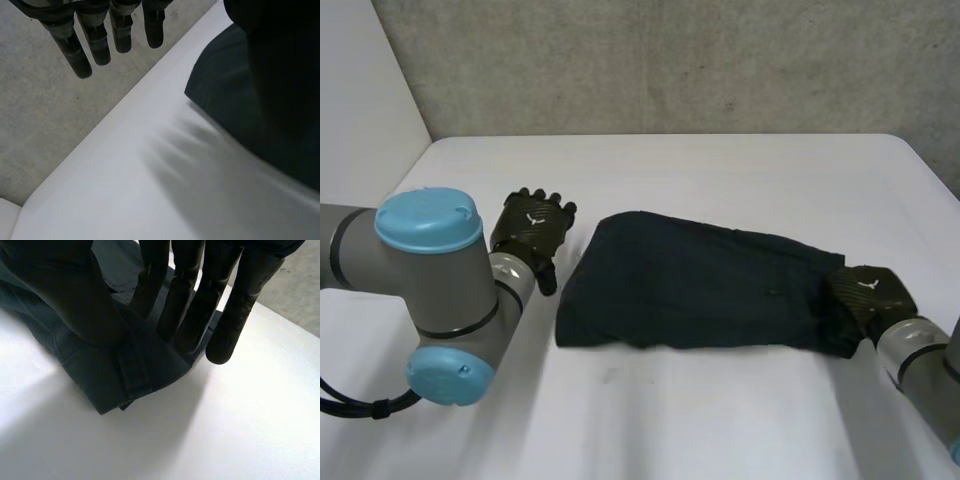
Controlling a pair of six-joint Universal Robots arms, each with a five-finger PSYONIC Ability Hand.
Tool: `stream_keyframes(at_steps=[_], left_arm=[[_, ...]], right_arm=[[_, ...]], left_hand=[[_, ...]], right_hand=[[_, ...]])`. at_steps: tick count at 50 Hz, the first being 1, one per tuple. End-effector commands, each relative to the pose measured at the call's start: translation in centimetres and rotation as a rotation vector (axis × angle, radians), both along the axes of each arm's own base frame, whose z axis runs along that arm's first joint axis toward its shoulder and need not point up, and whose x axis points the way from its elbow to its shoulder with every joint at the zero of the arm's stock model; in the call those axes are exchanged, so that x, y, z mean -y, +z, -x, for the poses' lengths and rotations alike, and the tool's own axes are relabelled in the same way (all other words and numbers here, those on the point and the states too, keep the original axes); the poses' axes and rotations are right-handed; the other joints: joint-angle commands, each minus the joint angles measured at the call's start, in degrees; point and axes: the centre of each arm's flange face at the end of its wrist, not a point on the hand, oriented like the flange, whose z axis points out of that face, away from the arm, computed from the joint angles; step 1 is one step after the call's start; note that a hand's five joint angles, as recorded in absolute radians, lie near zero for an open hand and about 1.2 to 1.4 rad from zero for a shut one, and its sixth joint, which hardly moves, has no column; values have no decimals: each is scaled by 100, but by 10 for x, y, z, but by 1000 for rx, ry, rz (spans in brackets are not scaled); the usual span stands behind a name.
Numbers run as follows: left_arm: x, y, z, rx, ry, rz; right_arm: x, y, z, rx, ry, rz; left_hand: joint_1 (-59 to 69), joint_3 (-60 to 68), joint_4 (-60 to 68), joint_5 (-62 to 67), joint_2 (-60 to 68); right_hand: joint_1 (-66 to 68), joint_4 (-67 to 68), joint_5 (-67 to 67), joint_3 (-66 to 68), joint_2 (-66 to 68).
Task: Fold the shorts.
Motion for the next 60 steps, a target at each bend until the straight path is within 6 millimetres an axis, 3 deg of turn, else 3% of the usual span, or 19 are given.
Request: stream_keyframes(at_steps=[1, 6, 10, 15, 19, 22, 23, 27, 31, 35, 37, 38, 41, 42, 45, 46, 48, 54, 60], left_arm=[[-6, 13, -4, -12, 0, 22], [-13, 23, -7, -21, -1, 38], [-17, 28, -9, -26, -1, 44], [-18, 33, -11, -32, 2, 55], [-18, 36, -11, -36, 4, 63], [-19, 38, -11, -41, 4, 69], [-19, 40, -11, -44, 4, 73], [-18, 43, -11, -49, 7, 84], [-17, 46, -10, -64, 9, 88], [-15, 49, -9, -97, 13, 86], [-14, 51, -9, -110, 17, 85], [-14, 51, -9, -116, 16, 83], [-15, 51, -8, -126, 15, 79], [-15, 51, -8, -128, 15, 79], [-16, 52, -8, -129, 11, 79], [-17, 51, -7, -128, 9, 78], [-17, 51, -8, -128, 8, 76], [-18, 48, -8, -127, 10, 67], [-18, 42, -9, -128, 14, 47]], right_arm=[[7, 10, 28, -223, 8, 1], [14, 27, 33, -370, 50, 52], [18, 50, 24, -438, 101, 161], [-5, 83, -42, -436, 305, 354], [-28, 93, -86, -416, 458, 444], [-51, 84, -118, -441, 594, 489], [-70, 74, -139, -466, 699, 512], [-112, 45, -174, -508, 946, 548], [-132, 22, -187, -476, 1118, 543], [-137, 20, -192, -416, 1185, 548], [-133, 26, -193, -414, 1163, 559], [-126, 34, -193, -403, 1109, 553], [-112, 50, -188, -338, 959, 498], [-95, 64, -179, -261, 809, 447], [-53, 83, -145, -117, 530, 361], [-31, 90, -117, -24, 383, 309], [-17, 92, -92, 68, 279, 262], [8, 70, -22, 123, 157, 160], [14, 39, 28, 38, 97, 75]], left_hand=[[-96, -220, -175, -268, -150], [-96, -220, -175, -268, -150], [-96, -220, -175, -268, -150], [-96, -220, -175, -268, -150], [-96, -220, -175, -268, -150], [-96, -220, -175, -268, -150], [-96, -220, -175, -268, -150], [-96, -220, -175, -268, -150], [-96, -220, -175, -268, -150], [-96, -220, -175, -268, -150], [-96, -220, -175, -268, -150], [-96, -220, -175, -268, -150], [-96, -220, -175, -268, -150], [-96, -220, -175, -268, -150], [-96, -220, -175, -268, -150], [-96, -220, -175, -268, -150], [-96, -220, -175, -268, -150], [-96, -220, -175, -268, -150], [-96, -220, -175, -268, -150]], right_hand=[[2718, 1181, 1699, 1212, 1340], [2718, 1181, 1699, 1212, 1340], [2718, 1181, 1699, 1212, 1340], [2718, 1181, 1699, 1212, 1340], [2718, 1181, 1699, 1212, 1340], [2718, 1181, 1699, 1212, 1340], [2718, 1181, 1699, 1212, 1340], [2718, 1181, 1699, 1212, 1340], [2718, 1181, 1699, 1212, 1340], [2718, 1181, 1699, 1212, 1340], [969, -569, -50, -538, -409], [-924, -2461, -1943, -2430, -2302], [-2067, -3604, -3086, -3573, -3445], [-2603, -4140, -3622, -4109, -3981], [-3179, -4716, -4197, -4685, -4557], [-3347, -4884, -4365, -4853, -4725], [-3399, -4936, -4417, -4905, -4777], [-3181, -4718, -4200, -4687, -4559], [-2575, -4112, -3594, -4081, -3953]])
